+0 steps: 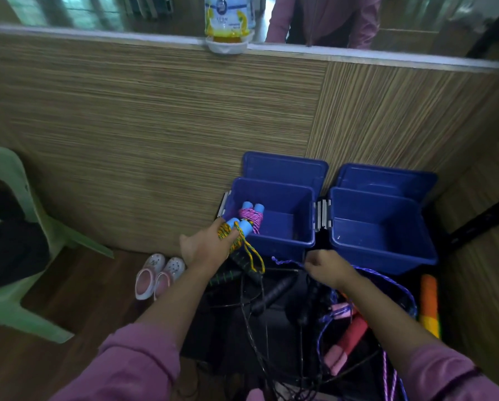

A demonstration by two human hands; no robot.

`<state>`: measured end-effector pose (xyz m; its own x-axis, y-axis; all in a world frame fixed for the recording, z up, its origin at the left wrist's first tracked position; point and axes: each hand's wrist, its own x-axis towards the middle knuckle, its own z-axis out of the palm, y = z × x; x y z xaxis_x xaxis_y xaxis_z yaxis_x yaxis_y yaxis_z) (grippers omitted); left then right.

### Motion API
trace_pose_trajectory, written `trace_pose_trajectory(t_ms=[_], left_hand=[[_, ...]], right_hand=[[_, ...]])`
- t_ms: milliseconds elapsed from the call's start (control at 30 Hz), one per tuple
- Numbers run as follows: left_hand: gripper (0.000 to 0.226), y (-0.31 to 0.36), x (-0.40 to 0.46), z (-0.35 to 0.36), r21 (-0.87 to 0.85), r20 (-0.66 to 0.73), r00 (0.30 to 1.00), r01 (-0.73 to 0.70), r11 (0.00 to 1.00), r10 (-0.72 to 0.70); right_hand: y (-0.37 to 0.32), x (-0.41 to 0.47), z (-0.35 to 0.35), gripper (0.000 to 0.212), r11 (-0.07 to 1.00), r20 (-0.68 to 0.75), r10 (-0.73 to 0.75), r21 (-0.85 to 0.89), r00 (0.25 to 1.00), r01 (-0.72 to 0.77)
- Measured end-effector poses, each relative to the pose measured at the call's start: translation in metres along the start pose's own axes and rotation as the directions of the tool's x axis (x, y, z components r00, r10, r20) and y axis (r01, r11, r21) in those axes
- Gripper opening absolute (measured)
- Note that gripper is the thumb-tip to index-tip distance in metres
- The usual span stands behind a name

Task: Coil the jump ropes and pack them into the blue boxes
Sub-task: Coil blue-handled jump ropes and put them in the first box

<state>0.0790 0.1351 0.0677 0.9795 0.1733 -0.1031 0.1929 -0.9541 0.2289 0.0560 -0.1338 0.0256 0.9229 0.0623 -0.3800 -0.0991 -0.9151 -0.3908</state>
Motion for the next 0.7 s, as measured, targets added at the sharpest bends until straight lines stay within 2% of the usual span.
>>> trace_pose_trajectory(t_ms=[100, 167, 267, 367, 467, 600, 700], left_hand=[[0.054, 0.001, -0.001, 0.001, -0.001, 0.012, 1.0, -0.021, 1.0, 0.021], [0.052, 0.003, -0.002, 0.002, -0.013, 0.014, 0.999, -0.037, 0.999, 0.037], [0.049, 0.004, -0.004, -0.001, -0.02, 0.006, 0.999, -0.046, 0.999, 0.046], [0.05, 0.004, -0.003, -0.001, -0.006, 0.006, 0.999, -0.051, 0.999, 0.051], [0.053, 0.0, 0.0, 0.002, 0.001, 0.012, 0.999, -0.043, 0.999, 0.043], [0.055, -0.005, 0.005, 0.006, 0.019, 0.006, 0.999, -0.033, 0.999, 0.033], [0.055, -0.003, 0.008, 0.008, 0.054, -0.001, 1.0, -0.028, 0.998, 0.028]], right_hand=[[-0.027, 0.001, 0.012, 0.024, 0.965, 0.078, -0.187, 0.201, 0.979, 0.168], [-0.041, 0.006, 0.022, 0.031, 0.925, 0.125, -0.255, 0.32, 0.959, 0.204], [-0.051, 0.013, 0.032, 0.058, 0.896, 0.272, -0.26, 0.425, 0.927, 0.126], [-0.06, 0.017, 0.034, 0.074, 0.904, 0.41, -0.266, 0.421, 0.872, 0.077], [-0.074, 0.012, 0.033, 0.061, 0.88, 0.515, -0.279, 0.474, 0.81, 0.001], [-0.075, 0.014, 0.027, 0.026, 0.753, 0.451, -0.165, 0.632, 0.877, -0.183], [-0.065, 0.013, 0.017, 0.024, 0.778, 0.423, -0.173, 0.612, 0.89, -0.14]])
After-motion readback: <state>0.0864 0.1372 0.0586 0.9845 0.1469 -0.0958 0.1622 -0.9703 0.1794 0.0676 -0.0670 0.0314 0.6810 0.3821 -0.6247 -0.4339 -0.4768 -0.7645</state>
